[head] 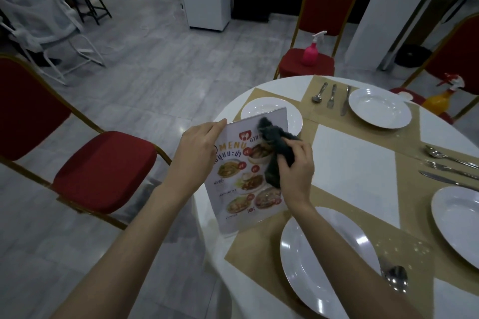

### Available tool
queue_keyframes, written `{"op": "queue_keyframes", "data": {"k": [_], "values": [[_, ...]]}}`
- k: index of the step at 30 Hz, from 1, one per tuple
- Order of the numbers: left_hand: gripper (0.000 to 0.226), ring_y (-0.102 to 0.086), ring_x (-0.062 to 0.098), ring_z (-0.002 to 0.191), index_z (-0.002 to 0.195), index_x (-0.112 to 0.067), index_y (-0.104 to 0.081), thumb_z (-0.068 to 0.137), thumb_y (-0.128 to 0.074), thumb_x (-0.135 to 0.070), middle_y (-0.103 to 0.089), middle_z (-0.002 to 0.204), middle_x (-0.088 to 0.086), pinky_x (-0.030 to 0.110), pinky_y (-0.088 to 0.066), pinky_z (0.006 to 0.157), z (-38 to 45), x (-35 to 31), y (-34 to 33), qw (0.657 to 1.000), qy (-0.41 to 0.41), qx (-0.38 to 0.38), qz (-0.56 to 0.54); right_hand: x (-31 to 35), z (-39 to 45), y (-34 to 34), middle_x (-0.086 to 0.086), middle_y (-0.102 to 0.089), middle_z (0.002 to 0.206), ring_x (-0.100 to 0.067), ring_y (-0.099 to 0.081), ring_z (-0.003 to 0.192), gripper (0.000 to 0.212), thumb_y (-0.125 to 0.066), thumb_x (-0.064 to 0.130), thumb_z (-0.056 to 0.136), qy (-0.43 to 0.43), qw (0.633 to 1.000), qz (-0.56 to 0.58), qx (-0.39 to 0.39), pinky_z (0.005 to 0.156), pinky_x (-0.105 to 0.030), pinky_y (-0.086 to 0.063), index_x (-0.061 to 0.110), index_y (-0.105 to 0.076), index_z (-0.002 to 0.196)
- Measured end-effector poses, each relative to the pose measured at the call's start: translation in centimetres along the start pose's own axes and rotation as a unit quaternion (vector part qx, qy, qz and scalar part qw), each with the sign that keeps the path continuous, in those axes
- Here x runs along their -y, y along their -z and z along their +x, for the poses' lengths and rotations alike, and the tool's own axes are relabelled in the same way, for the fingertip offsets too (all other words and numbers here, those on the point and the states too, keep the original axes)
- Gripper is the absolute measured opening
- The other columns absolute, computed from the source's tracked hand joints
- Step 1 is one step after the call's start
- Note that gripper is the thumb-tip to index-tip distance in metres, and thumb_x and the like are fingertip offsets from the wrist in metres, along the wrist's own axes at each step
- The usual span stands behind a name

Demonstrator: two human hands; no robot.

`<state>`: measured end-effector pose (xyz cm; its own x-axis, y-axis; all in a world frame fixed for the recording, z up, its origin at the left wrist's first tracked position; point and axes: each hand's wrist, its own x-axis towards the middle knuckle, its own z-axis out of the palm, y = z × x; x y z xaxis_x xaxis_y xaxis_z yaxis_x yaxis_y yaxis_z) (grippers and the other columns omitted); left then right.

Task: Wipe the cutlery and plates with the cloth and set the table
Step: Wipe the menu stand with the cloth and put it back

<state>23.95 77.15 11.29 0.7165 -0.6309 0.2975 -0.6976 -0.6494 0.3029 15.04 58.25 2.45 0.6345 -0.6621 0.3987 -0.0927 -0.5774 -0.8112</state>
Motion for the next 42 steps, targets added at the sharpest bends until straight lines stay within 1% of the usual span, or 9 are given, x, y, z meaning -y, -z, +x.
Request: {"op": "queue_keyframes", "data": {"k": [5, 12, 15, 20, 25, 27, 31, 38, 42], "values": [[0.055, -0.057, 0.033, 0.113, 0.137, -0.003, -0.048, 0.084, -0.055, 0.008, -0.060, 0.128, 0.016, 0.044, -0.040, 0.099, 0.1, 0.0, -0.2, 1.000, -0.001, -0.008, -0.006, -3.5, -3.0, 1.1, 0.000, -0.053, 0.110, -0.011, -0.054, 0.097, 0.019, -0.059, 0.008, 0.091, -0.114, 0.993, -0.028, 0.005, 0.093, -0.034, -0.051, 0.011, -0.061, 0.110], [0.057, -0.053, 0.031, 0.119, 0.140, -0.005, -0.045, 0.085, -0.054, 0.007, -0.057, 0.132, 0.014, 0.044, -0.039, 0.104, 0.6, 0.3, -0.1, 1.000, 0.017, -0.001, -0.002, -2.6, -6.9, -0.9, -0.002, -0.056, 0.108, -0.016, -0.055, 0.096, 0.022, -0.066, 0.003, 0.084, 0.019, 0.989, -0.065, 0.130, 0.083, -0.033, -0.054, 0.007, -0.061, 0.105], [0.056, -0.051, 0.030, 0.120, 0.141, -0.006, -0.044, 0.087, -0.054, 0.006, -0.056, 0.134, 0.014, 0.043, -0.038, 0.105, 0.8, 0.5, 0.1, 1.000, 0.022, 0.009, -0.004, -2.0, -4.5, -0.9, 0.002, -0.056, 0.111, -0.011, -0.054, 0.101, 0.027, -0.064, 0.001, 0.083, 0.084, 0.985, -0.053, 0.142, 0.090, -0.019, -0.048, 0.012, -0.060, 0.108], [0.056, -0.051, 0.031, 0.121, 0.140, -0.005, -0.044, 0.086, -0.053, 0.007, -0.056, 0.134, 0.014, 0.043, -0.037, 0.106, 0.7, 0.2, -0.3, 1.000, 0.018, 0.005, 0.002, -1.6, 0.0, -0.6, 0.017, -0.046, 0.108, 0.004, -0.047, 0.096, 0.024, -0.062, 0.012, 0.089, 0.038, 0.998, -0.018, 0.048, 0.086, -0.001, -0.039, 0.020, -0.057, 0.111], [0.057, -0.051, 0.031, 0.120, 0.140, -0.006, -0.045, 0.086, -0.053, 0.007, -0.056, 0.133, 0.014, 0.041, -0.034, 0.105, 0.6, 0.4, -0.3, 1.000, 0.021, 0.005, -0.004, -3.4, -3.8, -0.2, 0.002, -0.052, 0.111, -0.010, -0.053, 0.098, 0.018, -0.061, 0.009, 0.090, -0.071, 0.996, -0.037, 0.040, 0.090, -0.027, -0.051, 0.012, -0.058, 0.107], [0.057, -0.051, 0.030, 0.120, 0.140, -0.006, -0.045, 0.086, -0.053, 0.007, -0.056, 0.133, 0.013, 0.042, -0.034, 0.105, 0.7, 0.4, -0.4, 1.000, 0.019, 0.004, -0.008, -3.7, -5.9, -0.1, 0.001, -0.051, 0.109, -0.010, -0.051, 0.095, 0.015, -0.060, 0.006, 0.089, -0.068, 0.992, -0.052, 0.092, 0.088, -0.031, -0.052, 0.012, -0.056, 0.103], [0.056, -0.051, 0.030, 0.121, 0.140, -0.007, -0.045, 0.087, -0.054, 0.005, -0.056, 0.133, 0.013, 0.042, -0.033, 0.106, 0.5, 0.1, -0.2, 1.000, 0.023, 0.000, -0.010, -2.8, -8.5, -0.7, -0.012, -0.058, 0.109, -0.024, -0.054, 0.096, 0.020, -0.062, -0.002, 0.080, 0.080, 0.962, -0.089, 0.246, 0.083, -0.033, -0.051, 0.003, -0.060, 0.100], [0.056, -0.051, 0.030, 0.121, 0.142, -0.006, -0.043, 0.087, -0.053, 0.006, -0.055, 0.134, 0.014, 0.042, -0.034, 0.105, 0.1, 0.4, -0.1, 1.000, 0.015, 0.005, -0.002, -3.3, -1.7, 0.6, 0.005, -0.047, 0.106, -0.010, -0.050, 0.092, 0.014, -0.059, 0.008, 0.090, -0.061, 0.996, -0.064, 0.017, 0.086, -0.030, -0.050, 0.010, -0.056, 0.103], [0.056, -0.051, 0.032, 0.120, 0.141, -0.004, -0.044, 0.087, -0.054, 0.005, -0.056, 0.132, 0.016, 0.045, -0.036, 0.105, 0.2, 0.2, -0.2, 1.000, 0.023, 0.004, -0.003, -2.2, -4.1, -0.9, -0.005, -0.051, 0.115, -0.017, -0.054, 0.100, 0.014, -0.057, 0.007, 0.090, -0.033, 0.995, -0.072, 0.065, 0.089, -0.034, -0.052, 0.009, -0.054, 0.104]]}}
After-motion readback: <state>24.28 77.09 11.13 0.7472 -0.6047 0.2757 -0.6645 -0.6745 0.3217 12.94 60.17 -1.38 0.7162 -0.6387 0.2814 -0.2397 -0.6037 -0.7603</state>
